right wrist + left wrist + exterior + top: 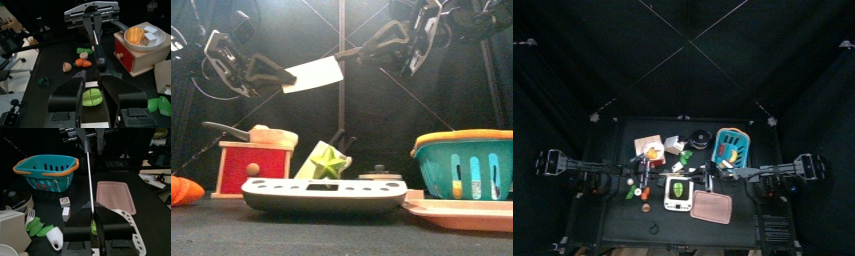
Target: Cut starfruit
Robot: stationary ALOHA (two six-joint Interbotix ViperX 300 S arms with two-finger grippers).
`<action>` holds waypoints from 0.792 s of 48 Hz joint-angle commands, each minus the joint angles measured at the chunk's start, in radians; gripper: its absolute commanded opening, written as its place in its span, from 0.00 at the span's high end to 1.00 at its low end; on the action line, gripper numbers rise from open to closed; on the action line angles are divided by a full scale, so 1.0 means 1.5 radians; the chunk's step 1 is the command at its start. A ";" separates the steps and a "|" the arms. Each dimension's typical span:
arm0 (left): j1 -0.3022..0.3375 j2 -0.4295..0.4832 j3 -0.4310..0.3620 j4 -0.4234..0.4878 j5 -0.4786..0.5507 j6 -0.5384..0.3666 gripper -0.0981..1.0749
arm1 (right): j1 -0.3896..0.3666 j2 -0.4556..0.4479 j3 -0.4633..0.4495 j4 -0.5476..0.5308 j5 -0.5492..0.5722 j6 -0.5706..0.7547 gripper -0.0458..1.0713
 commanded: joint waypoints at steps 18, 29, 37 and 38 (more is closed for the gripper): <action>-0.001 -0.001 -0.012 0.001 -0.002 0.000 0.62 | -0.027 -0.027 -0.021 0.008 -0.011 -0.001 0.20; -0.002 0.000 -0.012 0.001 -0.002 0.000 0.62 | -0.025 -0.010 -0.043 0.007 -0.011 -0.002 0.20; -0.001 -0.001 -0.013 -0.001 -0.002 0.000 0.62 | -0.022 0.009 -0.051 0.002 -0.006 0.000 0.20; -0.001 0.000 -0.013 0.000 -0.002 0.000 0.62 | -0.022 0.010 -0.051 0.002 -0.005 0.000 0.21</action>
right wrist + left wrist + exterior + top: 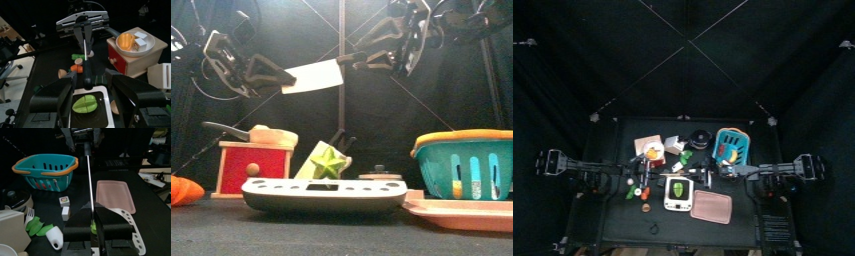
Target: Cut starfruit
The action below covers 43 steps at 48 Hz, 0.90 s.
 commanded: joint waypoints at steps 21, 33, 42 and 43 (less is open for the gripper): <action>-0.001 0.000 -0.014 -0.002 -0.003 0.000 0.62 | 0.002 0.005 -0.024 -0.003 0.000 0.000 0.39; 0.000 -0.001 -0.015 -0.002 -0.004 0.000 0.62 | 0.002 0.012 -0.019 -0.003 0.011 0.000 0.49; -0.007 0.004 -0.007 -0.015 -0.016 -0.004 0.62 | 0.002 0.007 -0.015 0.000 0.052 0.001 0.53; -0.013 0.007 -0.005 -0.018 -0.019 -0.004 0.62 | 0.003 0.007 -0.013 0.000 0.053 0.000 0.53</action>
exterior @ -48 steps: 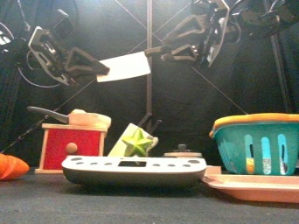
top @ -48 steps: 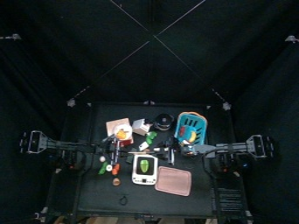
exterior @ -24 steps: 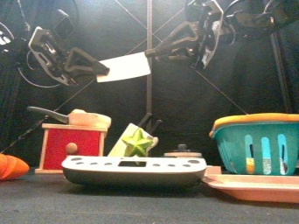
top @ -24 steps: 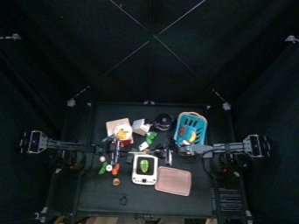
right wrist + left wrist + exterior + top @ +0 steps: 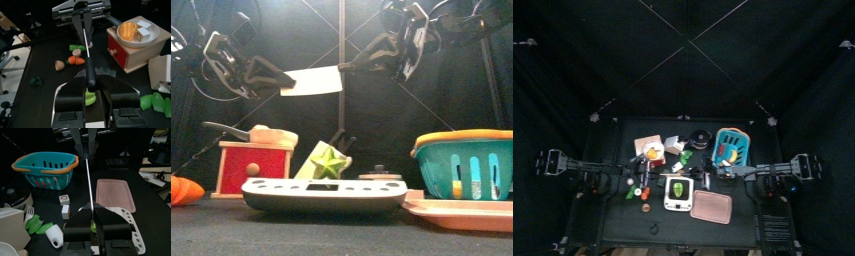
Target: Cut starfruit
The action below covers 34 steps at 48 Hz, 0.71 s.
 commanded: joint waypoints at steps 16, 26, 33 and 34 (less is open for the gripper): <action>-0.075 0.097 -0.005 -0.089 -0.094 0.006 0.62 | 0.036 0.005 0.012 0.005 0.029 0.002 0.53; -0.087 0.149 -0.026 -0.096 -0.103 0.018 0.62 | 0.047 0.026 0.014 0.008 0.092 0.002 0.53; -0.106 0.166 -0.033 -0.097 -0.101 0.019 0.62 | 0.059 0.045 0.011 0.007 0.106 0.001 0.53; -0.108 0.168 -0.033 -0.097 -0.100 0.019 0.62 | 0.060 0.047 0.010 0.008 0.106 0.001 0.53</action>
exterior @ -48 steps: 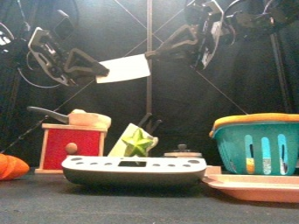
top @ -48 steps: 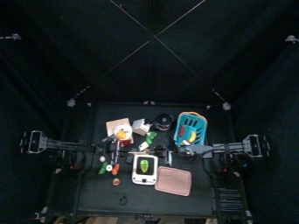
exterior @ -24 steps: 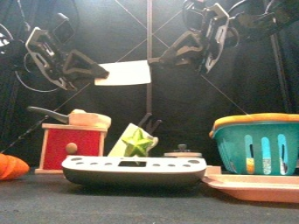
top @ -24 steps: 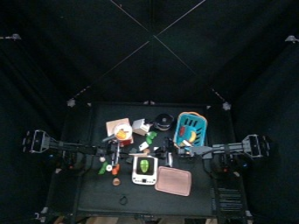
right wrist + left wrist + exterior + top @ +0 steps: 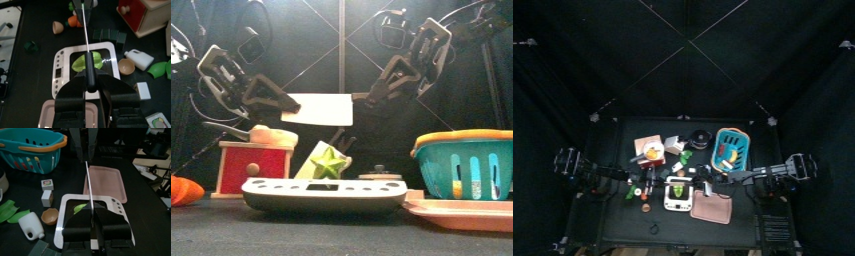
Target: Cut starfruit
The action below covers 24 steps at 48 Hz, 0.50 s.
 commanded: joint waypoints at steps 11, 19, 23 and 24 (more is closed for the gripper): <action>-0.021 0.016 -0.022 -0.025 -0.005 0.002 0.62 | 0.000 0.002 -0.007 -0.004 0.003 -0.002 0.53; -0.021 0.025 -0.022 -0.027 -0.005 0.003 0.62 | -0.001 0.008 -0.006 -0.004 0.003 -0.002 0.53; -0.022 0.031 -0.022 -0.027 -0.004 0.003 0.62 | -0.001 0.014 -0.007 -0.004 0.003 -0.002 0.53; -0.022 0.032 -0.022 -0.027 -0.004 0.003 0.62 | -0.002 0.016 -0.007 -0.004 0.003 -0.002 0.53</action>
